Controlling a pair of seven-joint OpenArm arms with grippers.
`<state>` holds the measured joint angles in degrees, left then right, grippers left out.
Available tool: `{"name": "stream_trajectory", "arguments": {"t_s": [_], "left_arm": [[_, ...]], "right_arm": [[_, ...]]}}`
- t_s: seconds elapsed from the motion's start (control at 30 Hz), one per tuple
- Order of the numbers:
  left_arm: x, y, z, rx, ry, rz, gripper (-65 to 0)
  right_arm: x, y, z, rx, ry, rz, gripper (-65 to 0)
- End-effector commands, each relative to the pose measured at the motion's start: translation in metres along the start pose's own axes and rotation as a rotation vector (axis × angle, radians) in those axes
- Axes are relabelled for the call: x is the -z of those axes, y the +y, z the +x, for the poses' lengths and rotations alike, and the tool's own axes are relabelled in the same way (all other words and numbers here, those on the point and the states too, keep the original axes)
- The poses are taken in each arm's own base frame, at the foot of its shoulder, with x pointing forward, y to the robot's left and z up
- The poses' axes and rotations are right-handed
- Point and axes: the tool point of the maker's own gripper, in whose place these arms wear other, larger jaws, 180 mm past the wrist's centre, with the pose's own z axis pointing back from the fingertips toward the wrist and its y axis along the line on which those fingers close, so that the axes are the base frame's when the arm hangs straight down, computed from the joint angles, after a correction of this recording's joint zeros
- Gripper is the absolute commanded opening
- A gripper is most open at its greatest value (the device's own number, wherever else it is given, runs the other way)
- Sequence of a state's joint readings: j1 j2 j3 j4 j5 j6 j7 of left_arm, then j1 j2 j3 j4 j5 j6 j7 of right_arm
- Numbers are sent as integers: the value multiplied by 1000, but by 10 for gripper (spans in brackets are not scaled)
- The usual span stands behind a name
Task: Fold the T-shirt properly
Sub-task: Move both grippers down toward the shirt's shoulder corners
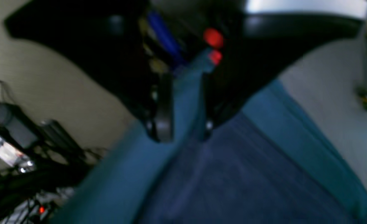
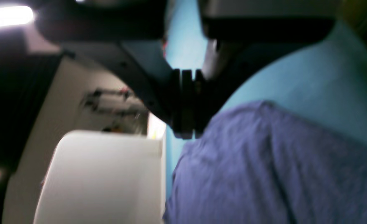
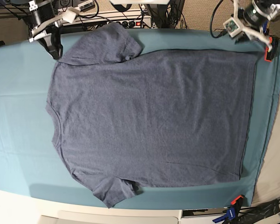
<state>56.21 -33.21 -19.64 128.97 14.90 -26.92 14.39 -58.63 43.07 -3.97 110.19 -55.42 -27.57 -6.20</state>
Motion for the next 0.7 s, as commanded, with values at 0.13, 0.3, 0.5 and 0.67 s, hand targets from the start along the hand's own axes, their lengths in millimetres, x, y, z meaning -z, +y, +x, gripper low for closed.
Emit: {"name": "stream_trajectory", "arguments": {"t_s": [0.13,0.3,0.5,0.67], "left_arm": [[2,6,16,97,-64,-11,-484],[2,8,14,147,-53,5,-484],[2,8,14,143,-54,6,-484],[2,8,14,141,-54,6,-484]], "right_arm": [[6,31,4,-86,-119,244,-650],[9,35,-22,-141,-65,330,-650],[5,48,-42,-195,-5,449,-650],[-4,65,-39,-194,-32,553,-570]]}}
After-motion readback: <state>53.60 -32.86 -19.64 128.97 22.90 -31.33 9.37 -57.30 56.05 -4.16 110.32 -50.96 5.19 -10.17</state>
